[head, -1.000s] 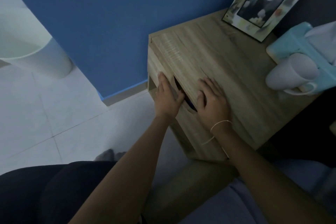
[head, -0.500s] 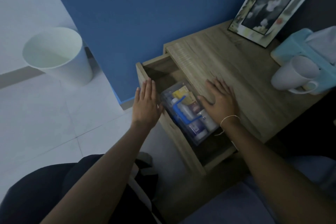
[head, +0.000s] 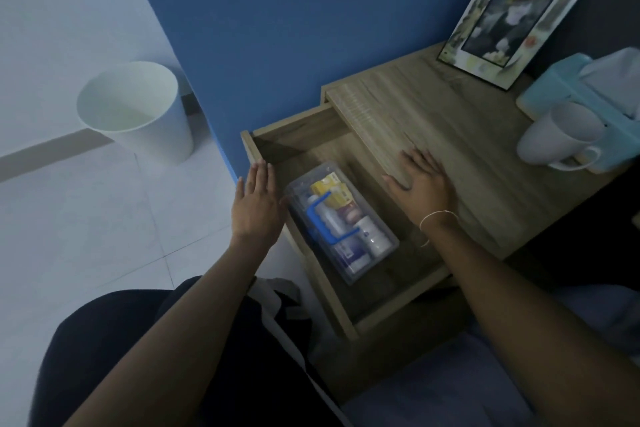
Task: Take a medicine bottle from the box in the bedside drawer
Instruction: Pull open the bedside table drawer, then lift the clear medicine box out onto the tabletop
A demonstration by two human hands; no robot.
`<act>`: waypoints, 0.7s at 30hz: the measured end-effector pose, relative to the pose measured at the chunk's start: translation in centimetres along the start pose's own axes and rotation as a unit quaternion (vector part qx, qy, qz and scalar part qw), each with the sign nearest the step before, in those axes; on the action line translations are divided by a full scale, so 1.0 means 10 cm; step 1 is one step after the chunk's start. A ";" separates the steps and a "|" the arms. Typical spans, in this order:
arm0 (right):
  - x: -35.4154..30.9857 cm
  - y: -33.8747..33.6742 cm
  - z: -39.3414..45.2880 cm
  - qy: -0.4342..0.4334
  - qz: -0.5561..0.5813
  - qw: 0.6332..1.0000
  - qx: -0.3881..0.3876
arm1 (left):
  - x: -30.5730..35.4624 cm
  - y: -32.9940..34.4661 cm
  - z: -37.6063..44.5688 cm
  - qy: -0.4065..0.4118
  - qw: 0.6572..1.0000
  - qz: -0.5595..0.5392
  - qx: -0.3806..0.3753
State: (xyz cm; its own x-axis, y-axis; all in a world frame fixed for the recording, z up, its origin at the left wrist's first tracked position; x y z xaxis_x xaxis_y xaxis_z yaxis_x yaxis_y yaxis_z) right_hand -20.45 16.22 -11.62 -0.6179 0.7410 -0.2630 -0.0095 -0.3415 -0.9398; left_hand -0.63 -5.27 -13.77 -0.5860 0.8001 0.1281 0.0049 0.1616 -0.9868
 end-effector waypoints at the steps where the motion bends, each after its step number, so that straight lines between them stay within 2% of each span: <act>1: 0.00 0.00 0.00 -0.001 -0.003 1.000 0.003 | -0.02 0.00 -0.01 -0.002 1.000 -0.004 -0.002; 6: 0.02 0.00 0.01 -0.011 -0.025 1.000 0.002 | -0.05 -0.02 -0.03 -0.005 1.000 -0.016 -0.006; 14: -0.10 -0.08 -0.05 0.005 0.008 1.000 -0.015 | 0.08 -0.11 0.05 -0.020 1.000 -0.019 -0.001; 18: -0.42 -0.01 -0.41 0.024 0.099 0.994 -0.026 | 0.36 -0.06 0.22 0.049 0.998 -0.049 -0.014; 21: -0.64 0.21 -0.72 0.026 0.074 0.994 -0.074 | 0.58 0.11 0.38 0.107 0.987 -0.104 -0.066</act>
State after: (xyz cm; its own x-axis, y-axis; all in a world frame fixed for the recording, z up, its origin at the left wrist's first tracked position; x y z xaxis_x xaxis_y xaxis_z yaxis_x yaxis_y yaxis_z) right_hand -10.87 14.96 -13.46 -0.5622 0.7197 -0.4073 0.1955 -0.3629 -0.9111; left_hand -7.14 -2.65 -14.54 -0.4010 0.8432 0.3581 0.0164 0.3975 -0.9175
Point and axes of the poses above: each hand's wrist, its own z-axis towards the middle knuckle, its own y-axis out of the palm, x = y × z, the point moved 8 cm from there along z, towards the middle knuckle, and after that the axes turned 3 degrees about -z, right-handed, at the moved point
